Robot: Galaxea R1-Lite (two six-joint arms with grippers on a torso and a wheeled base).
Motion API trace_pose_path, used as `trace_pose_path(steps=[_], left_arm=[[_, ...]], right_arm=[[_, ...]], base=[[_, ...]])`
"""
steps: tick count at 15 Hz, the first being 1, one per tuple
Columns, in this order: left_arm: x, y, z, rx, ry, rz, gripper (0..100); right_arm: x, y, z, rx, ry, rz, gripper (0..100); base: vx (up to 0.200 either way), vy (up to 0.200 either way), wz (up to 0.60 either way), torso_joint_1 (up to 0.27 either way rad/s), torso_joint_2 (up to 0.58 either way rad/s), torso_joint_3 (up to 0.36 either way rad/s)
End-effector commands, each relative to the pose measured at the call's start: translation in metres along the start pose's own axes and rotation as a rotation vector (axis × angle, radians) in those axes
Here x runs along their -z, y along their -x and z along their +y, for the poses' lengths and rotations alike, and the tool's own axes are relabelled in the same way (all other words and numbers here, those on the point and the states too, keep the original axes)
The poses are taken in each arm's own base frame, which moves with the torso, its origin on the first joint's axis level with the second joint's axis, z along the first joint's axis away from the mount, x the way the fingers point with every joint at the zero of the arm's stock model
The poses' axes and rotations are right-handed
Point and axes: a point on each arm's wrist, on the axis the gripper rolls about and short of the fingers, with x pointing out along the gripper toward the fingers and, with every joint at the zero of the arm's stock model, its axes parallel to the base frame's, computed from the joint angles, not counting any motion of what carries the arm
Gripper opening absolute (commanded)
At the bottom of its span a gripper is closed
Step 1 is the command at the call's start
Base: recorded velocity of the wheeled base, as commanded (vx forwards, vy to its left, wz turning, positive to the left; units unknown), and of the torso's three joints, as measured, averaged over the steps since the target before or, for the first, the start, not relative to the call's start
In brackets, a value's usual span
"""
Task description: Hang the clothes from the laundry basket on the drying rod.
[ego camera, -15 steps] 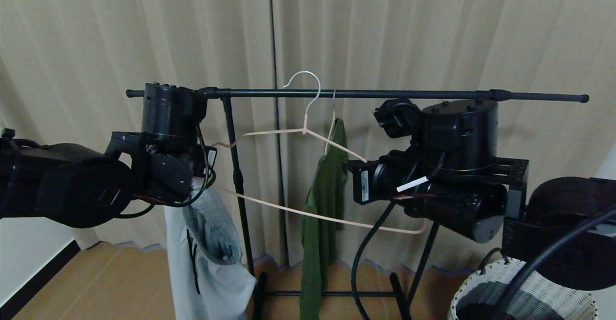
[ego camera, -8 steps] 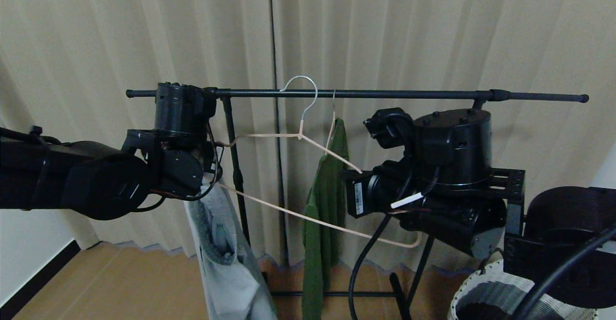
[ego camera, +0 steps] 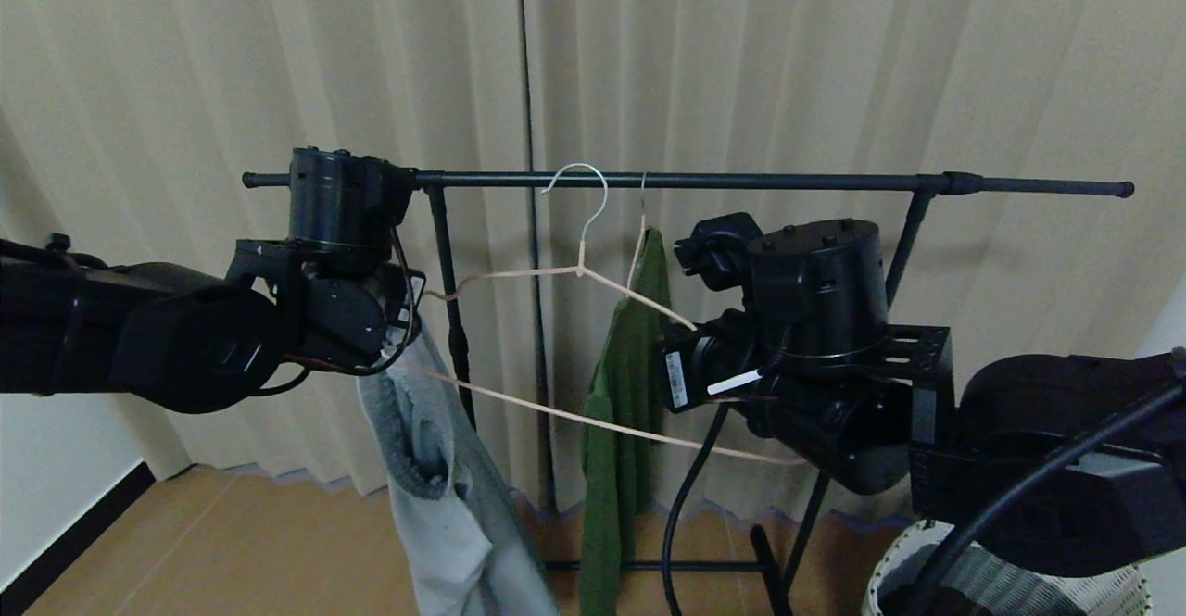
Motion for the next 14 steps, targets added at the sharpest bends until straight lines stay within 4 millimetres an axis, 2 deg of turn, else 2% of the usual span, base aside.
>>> trace_pose_path(steps=[1,3,9,12,14], left_arm=[[0.0,0.004,0.008,-0.01,-0.013,-0.003,0],[0.006,0.011,0.013,-0.005,-0.08,0.006,0],[0.014,0.015,0.006,0.011,-0.108,0.019,0],[0.012,0.015,-0.001,-0.031,-0.068,0.024,0],[0.012,0.015,-0.002,-0.03,-0.039,0.025,0]], right_arm=[[0.0,-0.003,0.001,0.036,0.007,-0.005,0],[-0.001,-0.008,0.003,0.082,0.039,-0.021,0],[-0.007,-0.036,0.018,0.136,0.023,-0.052,0],[-0.002,-0.038,0.033,0.101,0.023,-0.061,0],[0.01,-0.047,0.047,0.079,0.024,-0.074,0]], base=[[0.0,0.0,0.0,0.0,0.0,0.0],[0.0,0.0,0.0,0.0,0.0,0.0],[0.0,0.0,0.0,0.0,0.0,0.0],[0.0,0.0,0.0,0.0,0.0,0.0],[0.0,0.0,0.0,0.0,0.0,0.0]])
